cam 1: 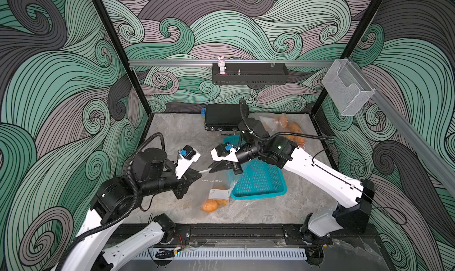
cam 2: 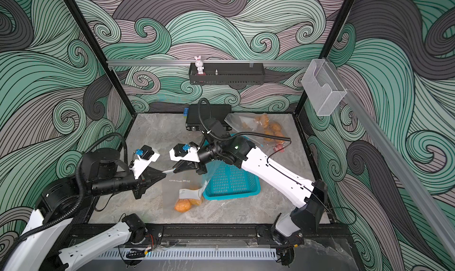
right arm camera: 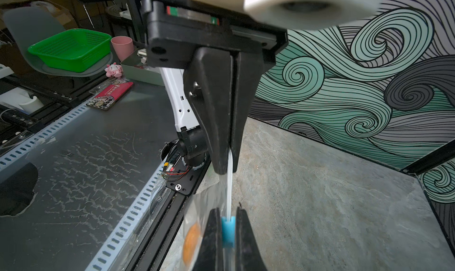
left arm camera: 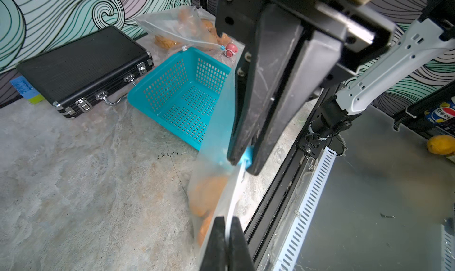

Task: Put the potatoes into a zipper bag and zip it
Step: Zip the zipper on the zipper food storage bag.

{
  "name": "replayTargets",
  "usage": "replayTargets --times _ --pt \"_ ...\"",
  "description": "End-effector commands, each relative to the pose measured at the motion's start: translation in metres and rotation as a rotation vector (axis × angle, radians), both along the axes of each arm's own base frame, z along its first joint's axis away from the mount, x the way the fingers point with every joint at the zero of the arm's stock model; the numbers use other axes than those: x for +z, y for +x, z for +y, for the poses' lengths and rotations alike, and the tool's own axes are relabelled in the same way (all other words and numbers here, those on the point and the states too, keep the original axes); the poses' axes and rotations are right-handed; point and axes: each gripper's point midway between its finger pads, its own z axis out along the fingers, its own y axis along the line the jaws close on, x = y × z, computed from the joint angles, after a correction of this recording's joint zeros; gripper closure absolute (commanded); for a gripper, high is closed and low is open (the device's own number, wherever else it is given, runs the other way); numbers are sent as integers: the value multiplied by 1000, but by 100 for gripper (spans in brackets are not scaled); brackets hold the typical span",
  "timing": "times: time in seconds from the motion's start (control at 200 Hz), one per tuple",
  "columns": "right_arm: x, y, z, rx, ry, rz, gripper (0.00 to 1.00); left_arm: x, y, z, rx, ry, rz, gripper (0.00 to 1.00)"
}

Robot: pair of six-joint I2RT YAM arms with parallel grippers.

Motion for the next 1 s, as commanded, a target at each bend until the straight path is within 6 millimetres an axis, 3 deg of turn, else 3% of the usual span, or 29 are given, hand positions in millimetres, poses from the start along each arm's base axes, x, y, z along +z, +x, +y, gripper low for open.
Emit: replayTargets --times 0.0,0.305,0.445,0.56,0.645,0.791,0.996 --pt "-4 14 -20 -71 -36 8 95 1 -12 24 64 39 4 100" --pt "-11 35 -47 -145 -40 44 95 18 -25 44 110 35 -35 100" --pt "-9 29 -46 -109 -23 66 95 15 -27 33 67 1 -13 100" --pt "-3 22 -43 -65 15 93 95 8 -12 13 49 -42 7 47" --pt "2 18 -41 -37 45 99 95 5 0 1 37 -54 -1 25" --pt "1 12 -39 -13 47 105 95 6 17 -4 54 -51 -48 13" --pt "1 6 -37 15 50 108 95 5 27 -17 24 -53 -60 12"
